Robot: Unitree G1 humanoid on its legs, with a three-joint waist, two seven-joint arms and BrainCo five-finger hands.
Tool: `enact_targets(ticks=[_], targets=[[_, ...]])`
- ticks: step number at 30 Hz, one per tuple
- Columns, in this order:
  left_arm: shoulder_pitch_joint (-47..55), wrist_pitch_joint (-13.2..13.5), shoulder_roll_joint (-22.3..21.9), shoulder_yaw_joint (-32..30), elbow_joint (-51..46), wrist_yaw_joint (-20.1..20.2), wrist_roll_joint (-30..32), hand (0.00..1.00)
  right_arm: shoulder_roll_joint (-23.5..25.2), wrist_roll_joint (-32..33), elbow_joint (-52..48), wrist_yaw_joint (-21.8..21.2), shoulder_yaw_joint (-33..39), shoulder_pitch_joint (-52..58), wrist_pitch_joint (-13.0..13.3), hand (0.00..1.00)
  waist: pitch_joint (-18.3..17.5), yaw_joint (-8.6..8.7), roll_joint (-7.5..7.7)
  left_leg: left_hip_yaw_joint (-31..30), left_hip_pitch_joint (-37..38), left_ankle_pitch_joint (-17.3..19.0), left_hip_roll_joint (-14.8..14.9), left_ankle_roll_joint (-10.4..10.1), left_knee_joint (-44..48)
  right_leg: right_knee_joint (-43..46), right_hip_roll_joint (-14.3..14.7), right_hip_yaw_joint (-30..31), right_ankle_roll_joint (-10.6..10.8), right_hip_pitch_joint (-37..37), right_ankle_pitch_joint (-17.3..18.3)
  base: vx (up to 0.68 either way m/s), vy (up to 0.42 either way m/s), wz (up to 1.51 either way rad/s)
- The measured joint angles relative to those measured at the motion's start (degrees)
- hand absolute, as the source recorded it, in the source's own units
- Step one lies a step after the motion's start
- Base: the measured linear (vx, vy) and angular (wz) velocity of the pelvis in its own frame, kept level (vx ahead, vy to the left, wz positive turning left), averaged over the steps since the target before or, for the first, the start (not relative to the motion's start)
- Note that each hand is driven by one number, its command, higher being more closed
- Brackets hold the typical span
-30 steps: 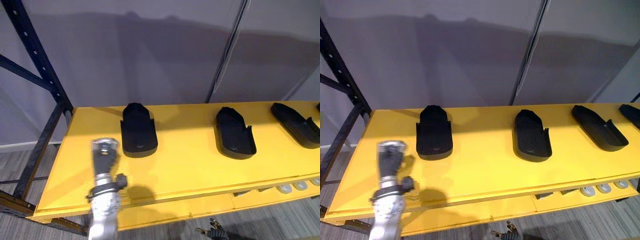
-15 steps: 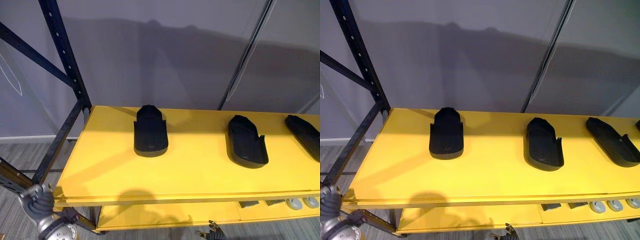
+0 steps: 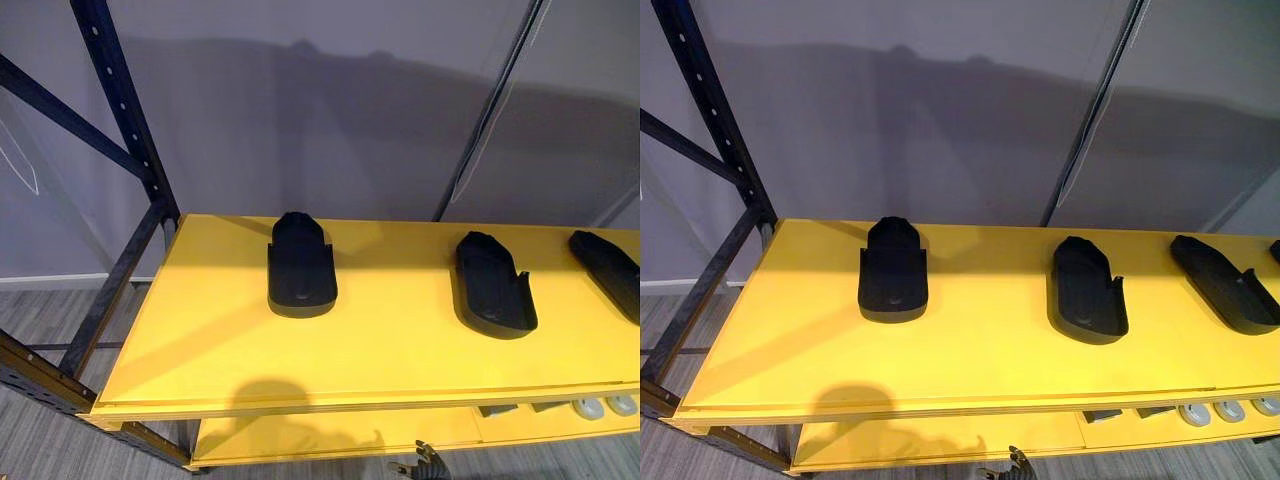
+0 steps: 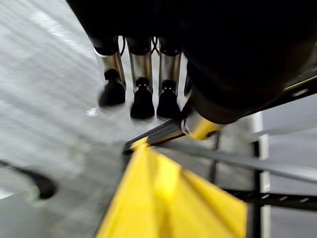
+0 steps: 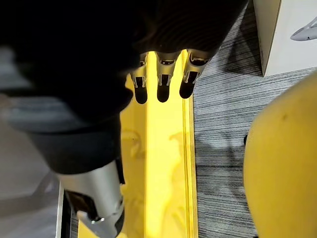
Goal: Walk over and take plastic housings, then place them on the shelf
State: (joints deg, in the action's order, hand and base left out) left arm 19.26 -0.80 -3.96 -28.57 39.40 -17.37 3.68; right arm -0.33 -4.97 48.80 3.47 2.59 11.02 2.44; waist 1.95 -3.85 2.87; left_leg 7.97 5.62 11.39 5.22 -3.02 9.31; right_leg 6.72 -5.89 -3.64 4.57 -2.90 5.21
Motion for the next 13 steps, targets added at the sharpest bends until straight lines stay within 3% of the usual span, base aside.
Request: enact_targets(ticks=[5,13], targets=[[-1.66,1.23,0.77,3.63,4.13,4.16,-0.09,0.00,-0.60,0.17,1.86,0.09,1.81,-0.46,0.01,0.00,-0.38,0.06,-1.13,0.15,1.52,-1.97,-0.07,-0.53,-3.75,-0.47,0.28,0.01,-0.02,-0.01,-0.10,0.00,-0.016,0.00],[-3.56,2.96,1.30,8.34,4.58,6.47,-0.50,0.00,-1.56,0.17,2.82,0.09,1.99,-2.04,0.01,0.00,0.06,0.17,-2.42,0.41,1.66,-3.29,0.01,-0.83,-5.48,-2.12,0.59,0.13,-0.21,-0.02,-1.48,-0.02,-0.013,-0.01]])
